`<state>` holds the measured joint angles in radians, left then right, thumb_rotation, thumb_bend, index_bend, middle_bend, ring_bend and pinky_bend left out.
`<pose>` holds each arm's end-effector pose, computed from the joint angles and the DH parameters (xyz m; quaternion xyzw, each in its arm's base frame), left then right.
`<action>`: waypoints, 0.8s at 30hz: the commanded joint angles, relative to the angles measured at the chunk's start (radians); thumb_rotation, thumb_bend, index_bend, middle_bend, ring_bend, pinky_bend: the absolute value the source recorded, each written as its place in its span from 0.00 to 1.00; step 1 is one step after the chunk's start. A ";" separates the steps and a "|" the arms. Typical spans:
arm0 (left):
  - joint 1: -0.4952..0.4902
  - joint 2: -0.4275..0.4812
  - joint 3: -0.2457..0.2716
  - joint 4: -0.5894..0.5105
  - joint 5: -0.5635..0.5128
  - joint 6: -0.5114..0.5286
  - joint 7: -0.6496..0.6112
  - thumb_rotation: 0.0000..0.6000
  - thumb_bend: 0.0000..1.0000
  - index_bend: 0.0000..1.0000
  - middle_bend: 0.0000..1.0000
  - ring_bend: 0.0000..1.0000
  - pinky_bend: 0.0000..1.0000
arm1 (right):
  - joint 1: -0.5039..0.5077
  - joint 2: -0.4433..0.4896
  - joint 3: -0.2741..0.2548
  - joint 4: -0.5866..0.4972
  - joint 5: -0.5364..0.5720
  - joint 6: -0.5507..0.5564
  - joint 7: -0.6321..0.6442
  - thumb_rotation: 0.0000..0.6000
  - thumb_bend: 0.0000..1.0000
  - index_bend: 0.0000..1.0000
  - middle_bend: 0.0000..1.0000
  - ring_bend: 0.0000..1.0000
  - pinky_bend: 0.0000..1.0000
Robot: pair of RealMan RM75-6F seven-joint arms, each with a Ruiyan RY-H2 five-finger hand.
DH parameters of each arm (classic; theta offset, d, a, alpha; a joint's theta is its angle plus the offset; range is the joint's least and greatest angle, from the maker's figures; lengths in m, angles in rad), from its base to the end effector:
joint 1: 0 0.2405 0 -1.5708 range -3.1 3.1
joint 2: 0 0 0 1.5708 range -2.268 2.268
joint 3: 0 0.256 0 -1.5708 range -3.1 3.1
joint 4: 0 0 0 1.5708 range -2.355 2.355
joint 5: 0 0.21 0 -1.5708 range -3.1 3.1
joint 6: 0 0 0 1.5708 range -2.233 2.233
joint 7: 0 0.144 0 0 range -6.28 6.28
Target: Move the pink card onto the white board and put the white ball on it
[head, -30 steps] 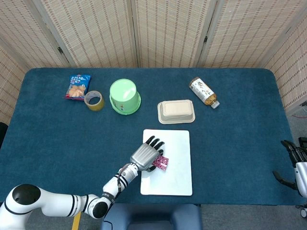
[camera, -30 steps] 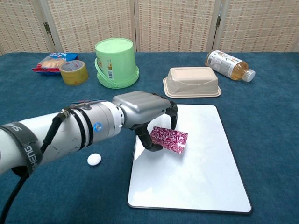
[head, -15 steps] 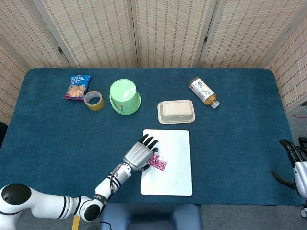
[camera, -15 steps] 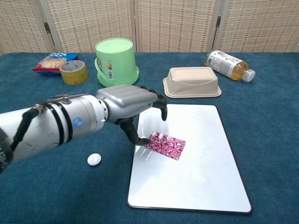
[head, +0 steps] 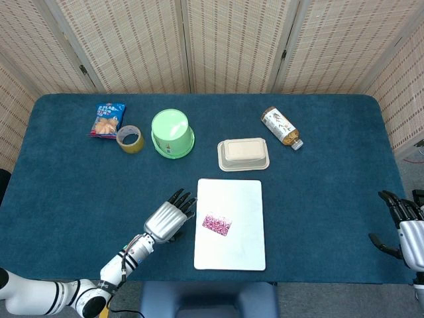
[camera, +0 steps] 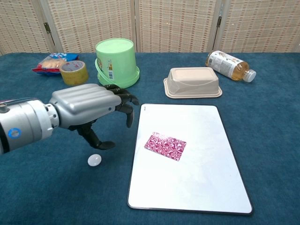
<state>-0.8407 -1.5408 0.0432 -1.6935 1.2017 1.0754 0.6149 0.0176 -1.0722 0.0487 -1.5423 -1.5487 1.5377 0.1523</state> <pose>-0.1050 0.2761 -0.0382 -0.8463 -0.2292 -0.3365 0.3434 -0.3294 -0.1600 0.1853 0.5778 -0.3919 0.4049 0.5905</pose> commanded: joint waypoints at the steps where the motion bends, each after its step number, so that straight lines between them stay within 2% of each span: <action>1: 0.034 0.019 0.035 0.005 0.049 0.014 -0.024 1.00 0.34 0.40 0.14 0.08 0.00 | 0.000 0.001 0.000 -0.003 0.003 -0.002 -0.003 1.00 0.25 0.10 0.15 0.20 0.16; 8: 0.073 0.009 0.063 0.040 0.094 0.008 -0.039 1.00 0.34 0.41 0.14 0.08 0.00 | 0.002 0.001 -0.001 -0.009 0.001 -0.003 -0.011 1.00 0.25 0.11 0.15 0.20 0.16; 24: 0.113 -0.025 0.045 0.107 0.082 -0.050 -0.039 1.00 0.36 0.43 0.14 0.08 0.00 | -0.001 0.003 -0.004 -0.019 0.002 0.000 -0.022 1.00 0.25 0.10 0.15 0.20 0.16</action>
<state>-0.7279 -1.5658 0.0883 -1.5862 1.2839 1.0259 0.5758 0.0165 -1.0690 0.0447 -1.5612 -1.5466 1.5379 0.1304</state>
